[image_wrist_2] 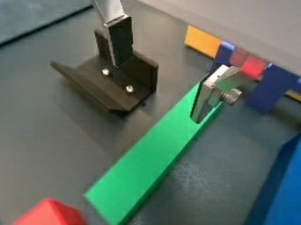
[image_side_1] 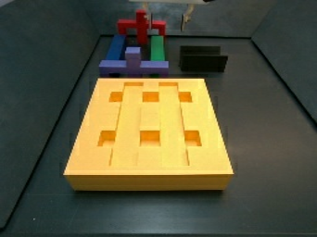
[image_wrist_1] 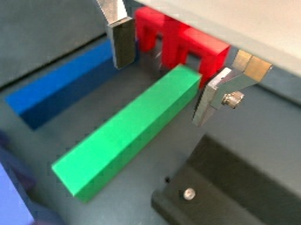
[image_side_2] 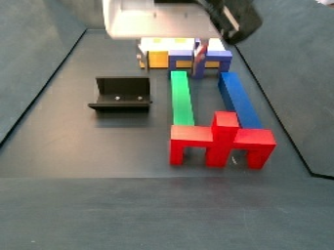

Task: Pick up the green object. Move up. Move to above the board. Insert the green object.
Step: Pick up the green object.

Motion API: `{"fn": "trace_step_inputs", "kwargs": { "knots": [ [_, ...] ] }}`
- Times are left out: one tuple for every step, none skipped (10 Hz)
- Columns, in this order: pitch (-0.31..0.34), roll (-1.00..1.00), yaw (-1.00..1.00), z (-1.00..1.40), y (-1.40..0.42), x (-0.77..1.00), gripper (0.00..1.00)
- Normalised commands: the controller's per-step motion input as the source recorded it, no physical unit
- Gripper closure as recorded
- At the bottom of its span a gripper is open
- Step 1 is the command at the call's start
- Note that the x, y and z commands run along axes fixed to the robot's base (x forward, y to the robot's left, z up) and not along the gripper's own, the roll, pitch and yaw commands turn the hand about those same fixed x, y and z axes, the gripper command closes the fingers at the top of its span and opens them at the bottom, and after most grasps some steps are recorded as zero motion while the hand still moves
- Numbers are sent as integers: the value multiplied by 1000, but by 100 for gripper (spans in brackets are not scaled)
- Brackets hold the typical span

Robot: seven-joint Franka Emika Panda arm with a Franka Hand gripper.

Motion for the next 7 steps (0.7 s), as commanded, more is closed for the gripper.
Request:
{"fn": "trace_step_inputs", "kwargs": {
  "knots": [
    [-79, -56, 89, -911, -89, -34, 0],
    [-60, -36, 11, -640, 0, -77, 0],
    [-49, -61, 0, -523, 23, -97, 0],
    [-17, 0, 0, -406, 0, -214, 0],
    [-34, -4, 0, -209, 0, -280, 0],
    [-16, 0, 0, -103, 0, -194, 0],
    [0, 0, 0, -197, 66, -46, 0]
  ]
}}
